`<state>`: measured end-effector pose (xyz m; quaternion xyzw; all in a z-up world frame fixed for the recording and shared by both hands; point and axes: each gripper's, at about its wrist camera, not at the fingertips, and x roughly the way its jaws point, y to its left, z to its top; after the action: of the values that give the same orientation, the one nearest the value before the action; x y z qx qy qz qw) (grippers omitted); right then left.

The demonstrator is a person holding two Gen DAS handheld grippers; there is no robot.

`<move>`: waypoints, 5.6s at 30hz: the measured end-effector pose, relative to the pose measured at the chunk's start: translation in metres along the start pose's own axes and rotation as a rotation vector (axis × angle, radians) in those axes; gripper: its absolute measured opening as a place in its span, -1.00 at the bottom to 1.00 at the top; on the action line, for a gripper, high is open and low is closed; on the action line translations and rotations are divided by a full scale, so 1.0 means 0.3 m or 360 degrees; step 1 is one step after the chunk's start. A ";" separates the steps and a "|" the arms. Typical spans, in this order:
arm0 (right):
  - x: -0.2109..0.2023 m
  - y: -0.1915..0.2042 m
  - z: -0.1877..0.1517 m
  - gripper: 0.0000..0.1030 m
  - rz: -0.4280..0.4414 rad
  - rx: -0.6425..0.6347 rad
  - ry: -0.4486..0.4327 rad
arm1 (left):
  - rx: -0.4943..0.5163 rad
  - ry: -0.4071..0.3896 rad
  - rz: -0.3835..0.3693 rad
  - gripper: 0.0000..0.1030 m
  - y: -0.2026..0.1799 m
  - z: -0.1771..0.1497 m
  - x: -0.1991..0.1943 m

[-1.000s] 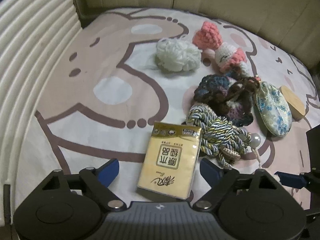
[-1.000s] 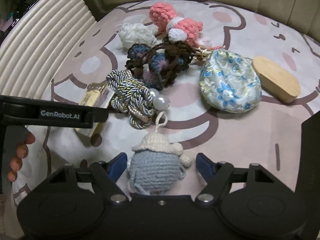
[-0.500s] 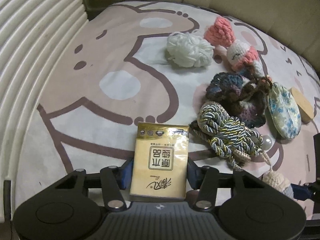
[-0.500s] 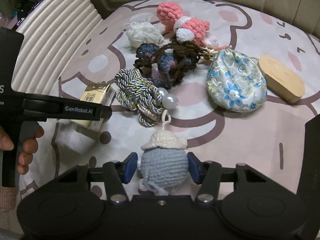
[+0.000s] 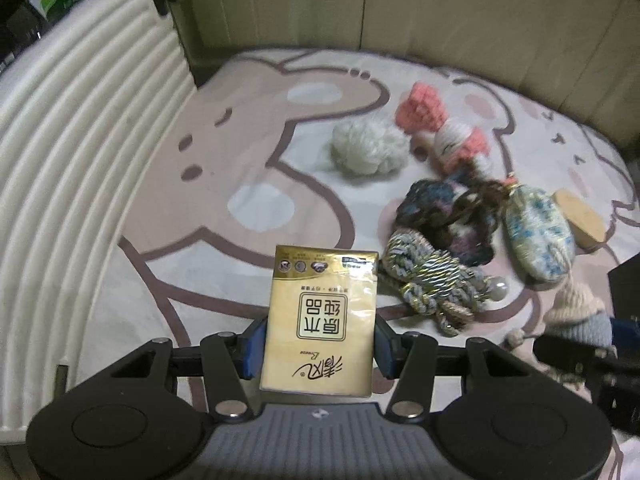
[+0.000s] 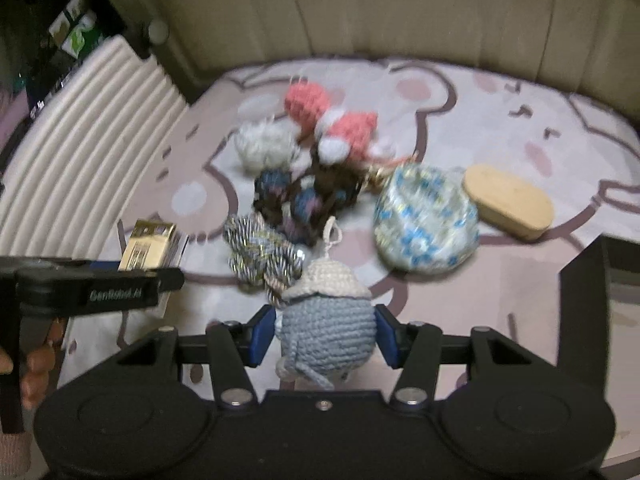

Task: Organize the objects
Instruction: 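Close the right gripper on the crocheted ball while the left gripper grasps the tissue packet, then carry the crocheted ball and tissue packet over the open black box, then open the left gripper to drop the tissue packet while the right gripper releases the crocheted ball into the box, then lift both tools away from the box back over the bed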

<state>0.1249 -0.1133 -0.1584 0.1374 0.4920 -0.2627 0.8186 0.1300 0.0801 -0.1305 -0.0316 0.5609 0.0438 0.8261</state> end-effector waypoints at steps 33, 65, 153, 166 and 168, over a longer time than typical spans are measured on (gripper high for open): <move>-0.543 -0.116 0.011 0.05 -0.0200 0.0046 -0.0366 | 0.0172 -0.0390 -0.0183 0.04 -0.247 -0.028 -0.521; -0.659 -0.717 -0.110 0.06 -0.0469 0.0397 -0.0198 | 0.0318 -0.0106 -0.0619 0.04 -0.911 0.000 -0.355; -0.605 -0.773 -0.235 0.51 -0.0521 0.0708 0.0022 | 0.0314 0.0017 -0.0497 1.00 -0.902 -0.106 -0.274; -0.703 -0.722 -0.241 0.89 -0.0625 0.0669 -0.0080 | 0.0383 -0.0074 -0.0462 1.00 -0.841 -0.127 -0.349; -0.715 -0.712 -0.246 0.91 -0.0644 0.0661 -0.0096 | 0.0396 -0.0091 -0.0464 1.00 -0.834 -0.131 -0.361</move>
<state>-0.1308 -0.1906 0.0017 0.1933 0.4204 -0.5197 0.7182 0.0810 -0.1766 -0.0436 -0.0088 0.5278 -0.1452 0.8368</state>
